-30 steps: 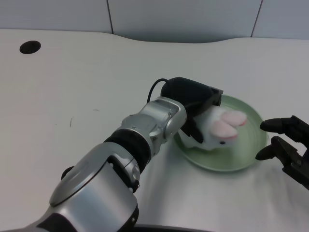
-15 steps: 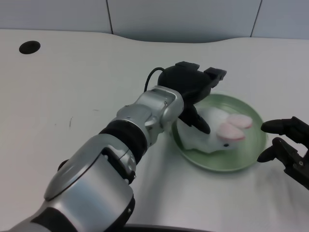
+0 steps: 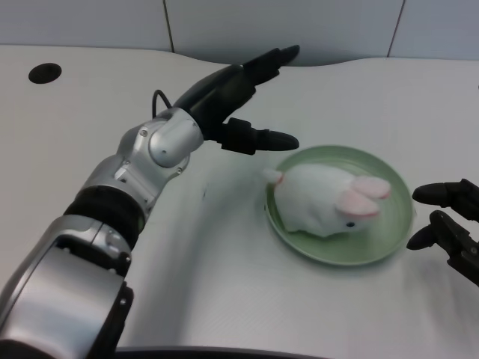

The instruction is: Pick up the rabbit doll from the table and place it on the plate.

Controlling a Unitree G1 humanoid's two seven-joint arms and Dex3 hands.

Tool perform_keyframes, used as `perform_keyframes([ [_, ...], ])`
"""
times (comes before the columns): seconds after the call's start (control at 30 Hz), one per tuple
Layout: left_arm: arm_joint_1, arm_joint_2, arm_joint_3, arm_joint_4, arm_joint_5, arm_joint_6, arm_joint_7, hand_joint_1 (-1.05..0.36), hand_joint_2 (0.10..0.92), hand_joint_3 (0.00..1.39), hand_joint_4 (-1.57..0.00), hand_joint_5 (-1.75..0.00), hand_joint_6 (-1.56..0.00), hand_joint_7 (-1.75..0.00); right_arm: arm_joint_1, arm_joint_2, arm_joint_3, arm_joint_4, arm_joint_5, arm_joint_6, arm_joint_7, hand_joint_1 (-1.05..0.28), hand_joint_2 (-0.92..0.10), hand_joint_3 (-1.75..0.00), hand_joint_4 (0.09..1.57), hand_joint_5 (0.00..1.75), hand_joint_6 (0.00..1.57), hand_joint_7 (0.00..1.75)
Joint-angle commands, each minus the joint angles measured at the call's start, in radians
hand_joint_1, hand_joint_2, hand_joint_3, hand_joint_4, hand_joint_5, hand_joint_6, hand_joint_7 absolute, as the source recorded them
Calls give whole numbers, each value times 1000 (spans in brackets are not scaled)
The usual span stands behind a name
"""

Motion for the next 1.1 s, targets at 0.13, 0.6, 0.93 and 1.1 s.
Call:
perform_keyframes([
  [0.13,221,104,110,-142,-143,-41,-120,-853,921,240,-310,-183,-278,-86,-12,-16,-11,9,5,14,-4,-303,-921,-532,230,1591,235,1174],
  [0.6,664,76,278,-541,-351,218,-103,-589,921,542,-465,-1316,-684,-126,-46,-25,-15,39,-10,20,-25,-290,-921,-535,238,1549,246,1144],
  [0.93,762,190,260,-611,-386,477,-318,-614,921,577,-594,-1657,-638,-1072,-52,-31,-19,49,-9,16,-21,-296,-921,-511,239,1537,252,1128],
  [1.1,752,194,264,-596,-384,479,-320,-614,921,566,-609,-1741,-529,-1459,-59,-27,-17,54,-9,20,-25,-289,-921,-524,237,1528,252,1120],
])
